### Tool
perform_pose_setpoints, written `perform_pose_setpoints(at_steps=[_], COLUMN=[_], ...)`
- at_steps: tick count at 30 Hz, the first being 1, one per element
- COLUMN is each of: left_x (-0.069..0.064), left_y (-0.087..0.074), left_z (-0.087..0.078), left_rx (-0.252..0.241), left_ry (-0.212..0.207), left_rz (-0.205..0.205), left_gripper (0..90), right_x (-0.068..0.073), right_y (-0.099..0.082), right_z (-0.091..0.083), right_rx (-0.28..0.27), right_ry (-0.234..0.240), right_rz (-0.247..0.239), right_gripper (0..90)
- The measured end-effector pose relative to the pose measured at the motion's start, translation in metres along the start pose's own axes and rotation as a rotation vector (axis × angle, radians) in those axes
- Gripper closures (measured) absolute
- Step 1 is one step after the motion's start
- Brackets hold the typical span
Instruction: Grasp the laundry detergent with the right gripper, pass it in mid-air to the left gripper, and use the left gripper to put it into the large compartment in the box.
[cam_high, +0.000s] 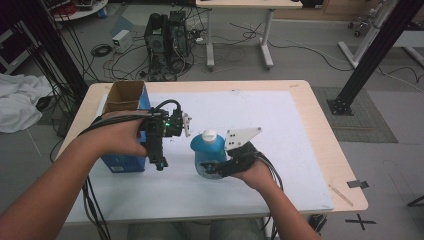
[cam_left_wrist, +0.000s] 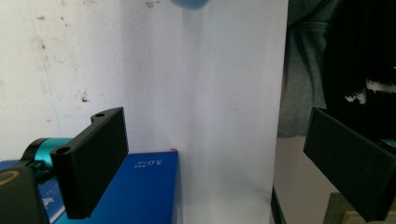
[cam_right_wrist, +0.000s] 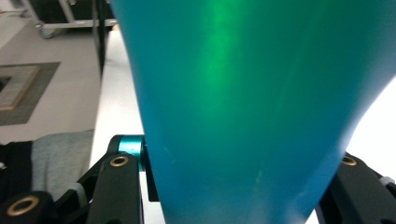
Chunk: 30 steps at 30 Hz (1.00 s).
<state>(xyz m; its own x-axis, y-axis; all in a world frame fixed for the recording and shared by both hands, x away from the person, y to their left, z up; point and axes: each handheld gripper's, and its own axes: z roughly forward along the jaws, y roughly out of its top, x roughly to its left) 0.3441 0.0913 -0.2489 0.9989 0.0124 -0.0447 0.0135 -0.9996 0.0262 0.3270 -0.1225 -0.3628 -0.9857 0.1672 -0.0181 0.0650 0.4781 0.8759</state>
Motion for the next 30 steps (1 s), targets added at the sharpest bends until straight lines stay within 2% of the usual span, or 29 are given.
perform_pose_setpoints(at_steps=[1,4,6,7,9,11,12,15,16,20,22,23,25,27,28,29,30], left_x=[-0.001,-0.004,-0.005,-0.006,-0.006,-0.007,-0.007,-0.009,-0.010,-0.012,-0.012,-0.012,-0.013,-0.013,-0.014,-0.016,-0.019], left_y=[0.002,0.006,0.009,0.010,0.011,0.013,0.013,0.014,0.015,0.016,0.016,0.017,0.018,0.018,0.018,0.018,0.017], left_z=[0.001,0.002,0.003,0.003,0.003,0.004,0.004,0.005,0.005,0.006,0.006,0.007,0.008,0.008,0.008,0.009,0.008], left_rx=[0.002,0.008,0.015,0.012,0.016,0.019,0.014,0.011,0.014,0.011,0.011,0.008,0.009,0.007,0.008,0.006,0.007], left_ry=[0.004,-0.019,-0.011,-0.014,-0.011,-0.011,-0.014,-0.006,-0.007,0.003,0.004,-0.006,0.005,-0.009,-0.002,-0.017,-0.004], left_rz=[0.009,0.016,0.019,0.019,0.020,0.020,0.019,0.013,0.016,0.013,0.014,0.012,0.019,0.016,0.018,-0.023,-0.042], left_gripper=[6.4,6.4,6.4,6.4,6.4,6.4,6.4,6.4,6.4,6.4,6.4,6.4,6.4,6.4,6.4,6.4,6.4], right_x=[0.001,0.003,0.002,0.004,0.005,0.005,0.007,0.008,0.009,0.010,0.011,0.012,0.013,0.012,0.013,0.013,0.010], right_y=[0.000,-0.001,-0.001,-0.001,0.000,0.001,0.002,0.003,0.005,0.009,0.011,0.013,0.016,0.016,0.017,0.018,0.019], right_z=[0.003,0.011,0.018,0.024,0.027,0.034,0.037,0.042,0.045,0.053,0.055,0.057,0.059,0.060,0.061,0.062,0.065], right_rx=[-0.001,-0.012,-0.024,-0.020,-0.019,-0.034,-0.006,-0.011,-0.012,-0.017,-0.014,-0.018,-0.024,-0.025,-0.026,-0.029,-0.059], right_ry=[0.010,0.032,0.052,0.075,0.080,0.089,0.118,0.125,0.146,0.146,0.151,0.151,0.154,0.154,0.152,0.150,0.162], right_rz=[-0.002,0.002,-0.031,-0.027,-0.023,-0.045,-0.020,-0.027,-0.008,-0.045,-0.035,-0.043,-0.044,-0.051,-0.055,-0.058,-0.113], right_gripper=[46.2,46.2,46.2,46.2,46.2,46.1,46.2,46.2,46.2,46.2,46.1,46.1,46.1,46.1,46.1,46.1,46.1])
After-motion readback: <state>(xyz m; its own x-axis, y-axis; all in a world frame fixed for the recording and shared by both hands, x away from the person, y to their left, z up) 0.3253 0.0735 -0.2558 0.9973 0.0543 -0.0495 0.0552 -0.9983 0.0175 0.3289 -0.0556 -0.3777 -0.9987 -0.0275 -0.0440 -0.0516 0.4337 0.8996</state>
